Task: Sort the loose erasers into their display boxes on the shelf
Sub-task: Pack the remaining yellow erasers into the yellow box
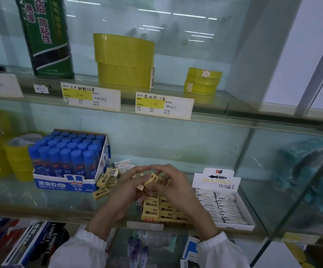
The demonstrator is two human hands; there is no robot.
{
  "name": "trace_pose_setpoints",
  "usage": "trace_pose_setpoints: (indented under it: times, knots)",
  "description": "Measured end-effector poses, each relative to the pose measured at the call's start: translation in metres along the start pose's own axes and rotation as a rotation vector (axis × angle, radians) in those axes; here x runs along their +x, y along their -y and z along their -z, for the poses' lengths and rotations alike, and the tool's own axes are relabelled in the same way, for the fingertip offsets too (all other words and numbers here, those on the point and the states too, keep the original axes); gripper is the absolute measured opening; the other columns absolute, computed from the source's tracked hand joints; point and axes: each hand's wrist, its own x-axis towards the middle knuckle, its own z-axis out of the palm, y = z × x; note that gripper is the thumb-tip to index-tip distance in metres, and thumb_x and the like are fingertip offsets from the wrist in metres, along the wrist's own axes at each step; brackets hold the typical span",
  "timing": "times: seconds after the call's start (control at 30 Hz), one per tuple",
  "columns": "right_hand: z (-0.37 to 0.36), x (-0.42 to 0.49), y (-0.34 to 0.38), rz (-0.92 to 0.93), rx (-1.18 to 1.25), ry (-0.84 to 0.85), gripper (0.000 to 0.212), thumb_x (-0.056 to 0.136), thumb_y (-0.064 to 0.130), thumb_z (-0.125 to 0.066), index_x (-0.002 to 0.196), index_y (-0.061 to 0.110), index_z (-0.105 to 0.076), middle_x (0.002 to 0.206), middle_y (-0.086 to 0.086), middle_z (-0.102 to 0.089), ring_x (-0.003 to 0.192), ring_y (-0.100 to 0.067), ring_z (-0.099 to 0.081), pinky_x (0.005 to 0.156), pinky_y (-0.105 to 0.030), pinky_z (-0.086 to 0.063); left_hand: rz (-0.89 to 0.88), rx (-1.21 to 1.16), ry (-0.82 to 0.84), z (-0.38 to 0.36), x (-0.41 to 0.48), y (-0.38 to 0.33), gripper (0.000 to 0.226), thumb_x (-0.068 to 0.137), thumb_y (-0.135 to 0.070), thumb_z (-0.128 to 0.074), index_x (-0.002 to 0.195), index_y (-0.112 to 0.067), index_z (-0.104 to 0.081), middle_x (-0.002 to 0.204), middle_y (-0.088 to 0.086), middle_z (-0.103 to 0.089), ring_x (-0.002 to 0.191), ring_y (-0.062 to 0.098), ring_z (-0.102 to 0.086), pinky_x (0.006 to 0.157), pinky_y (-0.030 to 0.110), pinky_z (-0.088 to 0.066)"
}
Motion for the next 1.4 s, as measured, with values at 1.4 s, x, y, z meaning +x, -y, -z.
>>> trace_pose_setpoints:
  times: [1.4]
  knots:
    - [0.003, 0.006, 0.002, -0.502, 0.000, -0.066, 0.010, 0.080, 0.003, -0.069, 0.078, 0.012, -0.072, 0.072, -0.011, -0.075, 0.056, -0.027, -0.072, 0.045, -0.029, -0.054, -0.058, 0.173, -0.189, 0.001, 0.003, -0.001, 0.047, 0.076, 0.015, -0.072, 0.109, -0.019, -0.070, 0.111, 0.003, -0.072, 0.108, 0.019, -0.069, 0.088, 0.041, -0.058]
